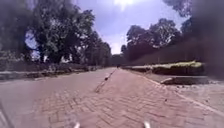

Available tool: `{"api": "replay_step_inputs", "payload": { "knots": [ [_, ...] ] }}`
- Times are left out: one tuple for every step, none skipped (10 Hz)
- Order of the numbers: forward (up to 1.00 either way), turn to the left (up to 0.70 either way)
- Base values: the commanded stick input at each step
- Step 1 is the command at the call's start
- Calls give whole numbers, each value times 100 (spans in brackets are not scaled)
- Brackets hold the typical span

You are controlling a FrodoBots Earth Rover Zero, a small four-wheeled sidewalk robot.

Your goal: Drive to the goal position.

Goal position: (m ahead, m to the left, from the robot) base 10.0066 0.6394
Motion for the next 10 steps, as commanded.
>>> {"api": "replay_step_inputs", "payload": {
  "knots": [
    [70, 0],
    [70, 0],
    [70, 0],
    [70, 0],
    [70, 0],
    [70, 0],
    [70, 0],
    [70, 0],
    [70, 0],
    [70, 0]
  ]
}}
